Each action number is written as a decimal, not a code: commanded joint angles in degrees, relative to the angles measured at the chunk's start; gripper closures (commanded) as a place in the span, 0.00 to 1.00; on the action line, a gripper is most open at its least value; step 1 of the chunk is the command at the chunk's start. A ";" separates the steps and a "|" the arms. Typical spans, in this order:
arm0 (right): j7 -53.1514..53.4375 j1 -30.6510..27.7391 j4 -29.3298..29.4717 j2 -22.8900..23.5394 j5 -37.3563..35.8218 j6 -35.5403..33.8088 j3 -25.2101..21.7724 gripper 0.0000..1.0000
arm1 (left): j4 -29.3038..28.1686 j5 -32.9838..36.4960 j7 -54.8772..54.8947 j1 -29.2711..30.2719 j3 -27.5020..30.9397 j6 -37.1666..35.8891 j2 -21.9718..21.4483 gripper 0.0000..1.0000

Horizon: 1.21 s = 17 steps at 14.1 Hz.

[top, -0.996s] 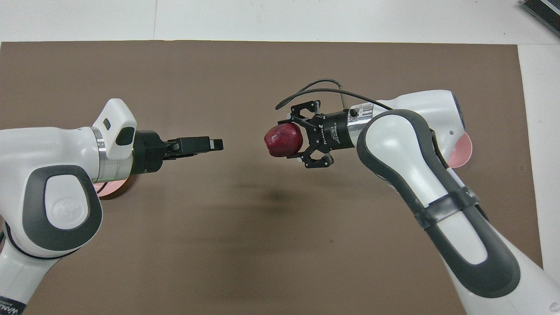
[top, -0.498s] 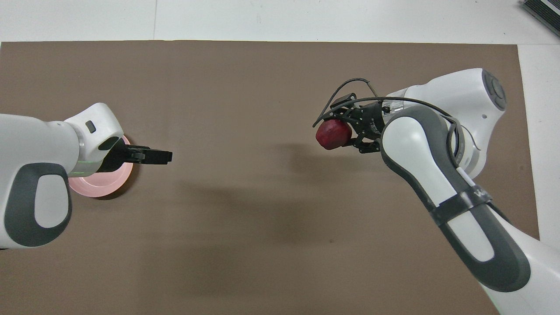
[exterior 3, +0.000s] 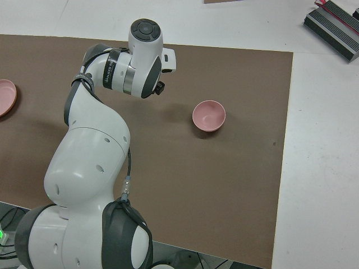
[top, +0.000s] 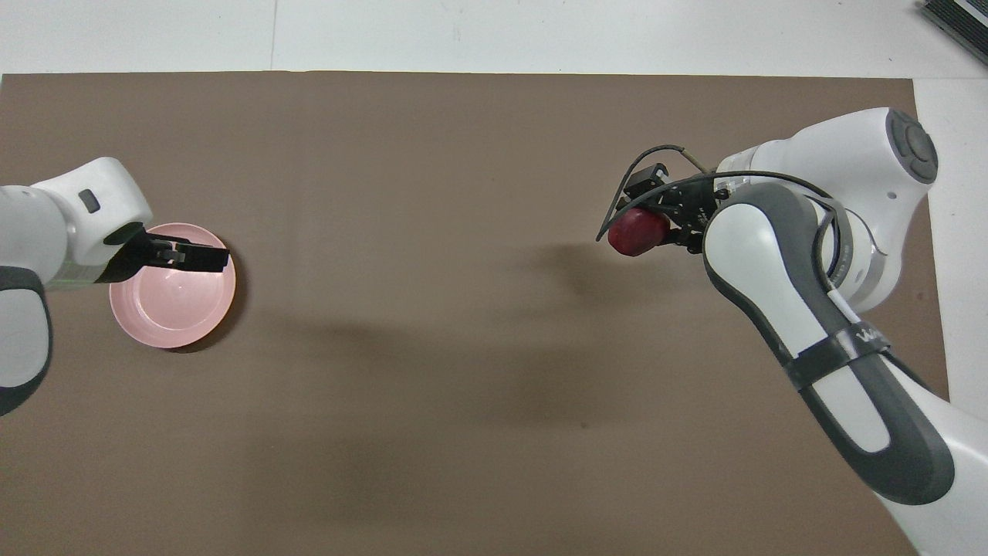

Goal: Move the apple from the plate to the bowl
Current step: 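Carry the apple with the right gripper while the left gripper withdraws, then lower the apple into the pink bowl and open the right gripper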

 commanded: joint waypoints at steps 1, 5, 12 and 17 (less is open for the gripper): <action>-3.57 -0.88 1.88 1.53 -7.60 3.76 0.58 1.00 | 10.12 3.00 0.78 -0.67 1.71 -10.04 1.43 0.00; -3.93 -3.77 -2.59 -1.26 -21.67 5.18 0.50 1.00 | 21.20 5.46 1.13 -1.81 4.26 -22.36 3.09 0.00; -4.54 -12.20 -23.32 -13.04 -32.77 17.37 0.58 1.00 | 24.83 6.00 0.52 -1.90 4.08 -25.99 3.63 0.00; -5.25 -13.80 -29.06 -14.91 -32.77 22.12 0.58 1.00 | 23.26 6.08 -0.88 -1.64 4.08 -28.45 2.40 0.00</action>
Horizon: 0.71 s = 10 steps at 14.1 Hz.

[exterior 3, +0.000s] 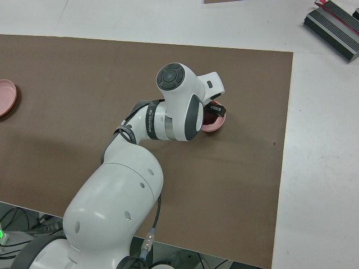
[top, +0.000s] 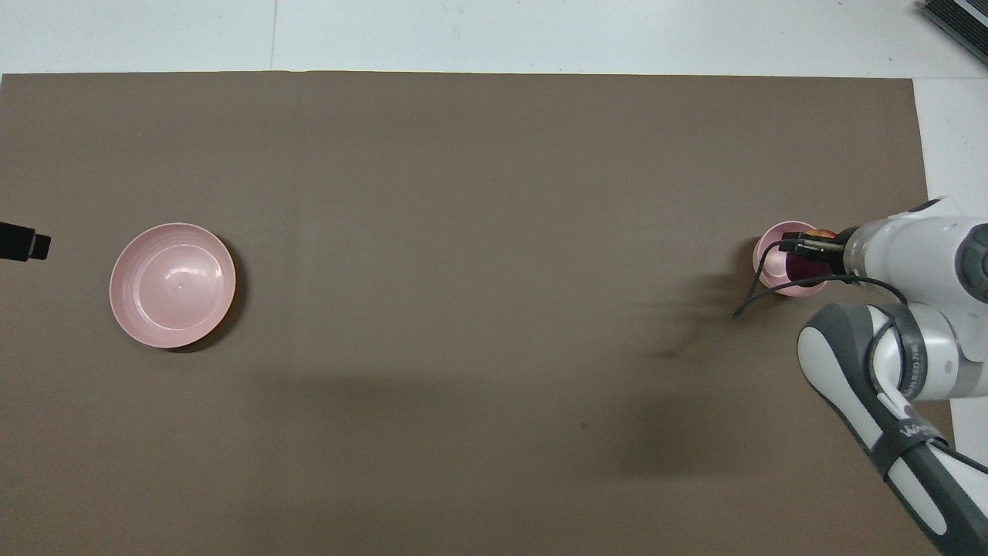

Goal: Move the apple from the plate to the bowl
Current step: 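Lower the apple into the pink bowl and open the right gripper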

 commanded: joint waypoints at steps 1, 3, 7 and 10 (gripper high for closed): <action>-1.02 -1.21 -3.65 -0.66 -1.14 5.88 0.71 1.00 | -1.79 1.37 -2.43 -1.07 0.79 -1.14 -1.53 0.00; -1.10 -1.21 -3.57 2.41 -1.66 9.83 0.62 1.00 | -1.54 1.02 -3.67 -1.07 0.79 -0.96 -1.45 0.00; -1.10 -1.21 -1.20 4.09 -3.69 10.30 0.71 0.01 | -1.45 0.66 -3.58 -0.81 0.70 -1.13 -1.54 0.00; -1.28 -1.12 2.66 3.66 -3.69 2.95 0.80 0.00 | -1.54 0.66 -3.67 -0.98 0.70 -1.57 -1.63 0.00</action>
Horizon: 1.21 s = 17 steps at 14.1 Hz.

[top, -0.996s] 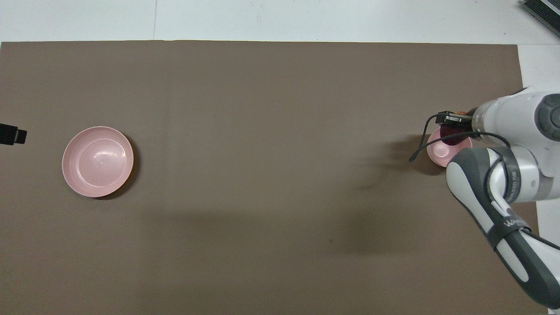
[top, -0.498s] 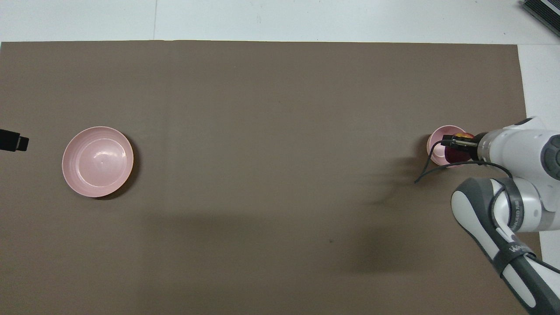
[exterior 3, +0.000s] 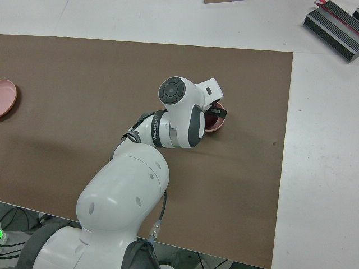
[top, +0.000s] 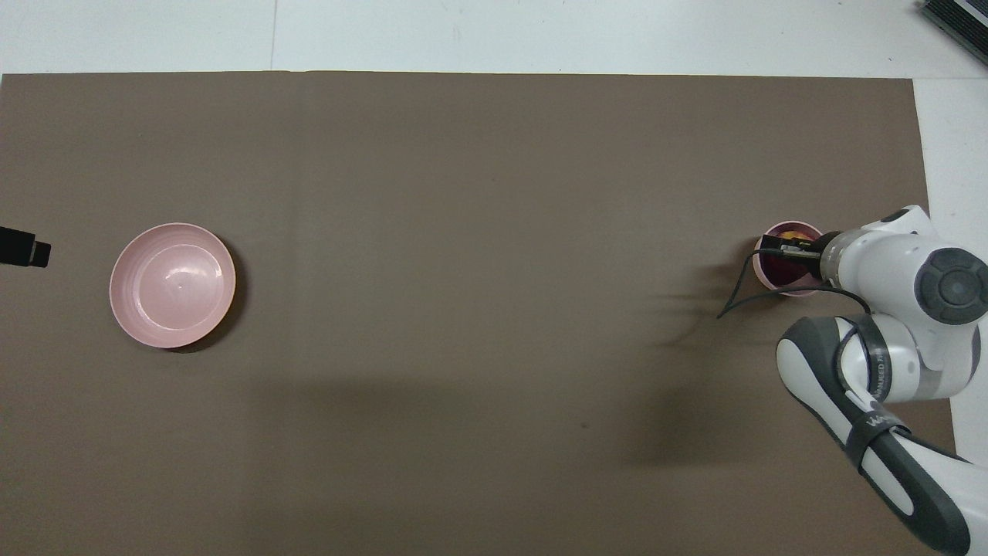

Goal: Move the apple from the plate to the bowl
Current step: 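Lower the apple into the pink bowl and open the right gripper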

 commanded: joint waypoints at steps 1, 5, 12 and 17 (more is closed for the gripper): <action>-1.55 -0.40 5.28 -0.88 -1.04 -9.49 0.77 0.00 | -1.16 0.66 -0.88 -0.67 0.58 -0.84 -1.28 0.00; -5.58 -0.13 11.44 -2.12 1.33 -22.59 1.47 0.00 | -1.16 0.66 -0.88 -0.40 0.76 -0.84 -1.37 0.00; -20.62 -0.13 26.20 -1.59 11.26 -45.18 2.44 0.00 | -1.16 0.66 -0.88 -0.49 0.76 -0.84 -1.28 0.00; -20.89 -0.04 28.60 -7.90 13.29 -54.00 2.70 0.00 | -1.16 0.66 -0.79 -0.49 0.76 -0.84 -1.28 0.00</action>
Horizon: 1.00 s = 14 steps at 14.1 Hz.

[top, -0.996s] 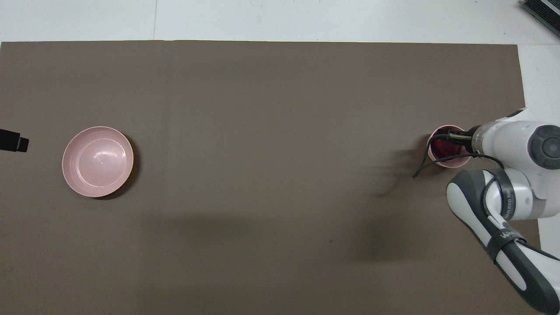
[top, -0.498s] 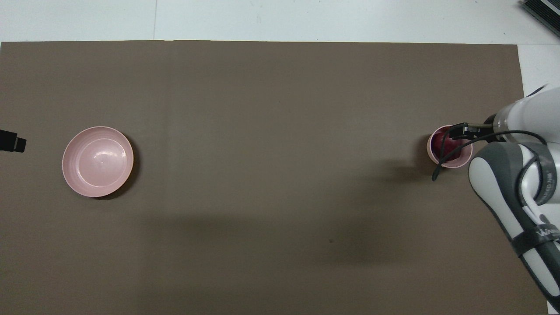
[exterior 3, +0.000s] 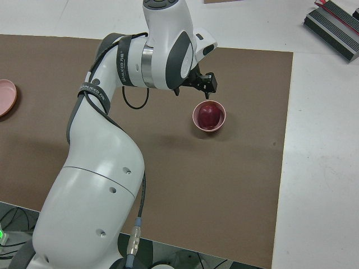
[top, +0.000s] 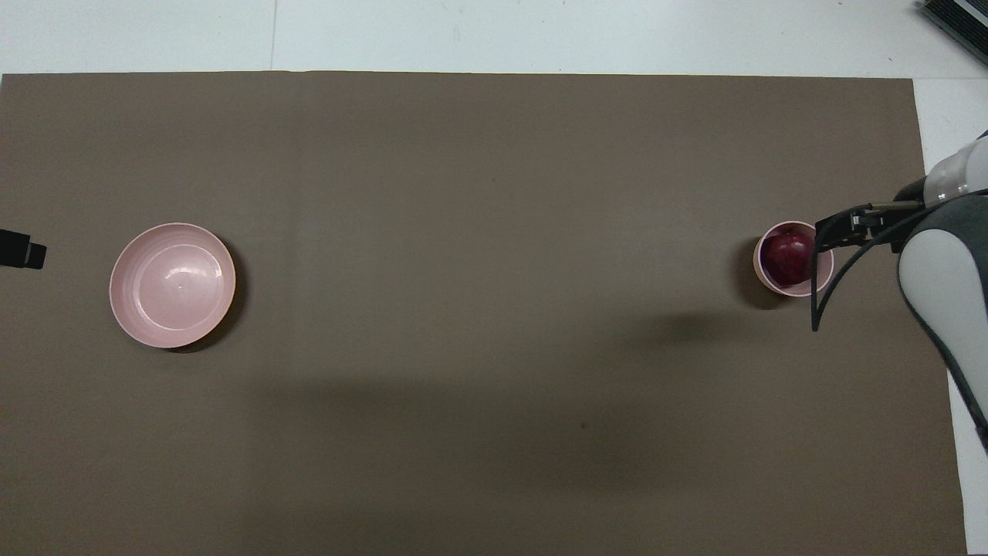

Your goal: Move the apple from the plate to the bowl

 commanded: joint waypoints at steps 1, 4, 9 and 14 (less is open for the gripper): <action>-1.39 -0.53 -0.37 -4.03 1.71 -3.63 0.41 0.00 | -1.16 0.66 -0.69 -0.48 0.31 -0.57 -1.24 0.00; -0.42 -0.53 1.99 -4.48 3.20 -8.81 0.32 0.00 | -1.16 0.66 -0.69 -0.48 0.31 -0.57 -1.33 0.00; 0.20 -0.62 6.67 -3.33 3.20 -13.23 0.24 0.00 | -1.16 0.66 -0.69 -0.48 0.31 -0.57 -1.24 0.00; -0.42 -0.62 6.84 -2.81 2.06 -12.87 0.32 0.00 | -1.16 0.66 -0.69 -0.48 0.31 -0.57 -1.24 0.00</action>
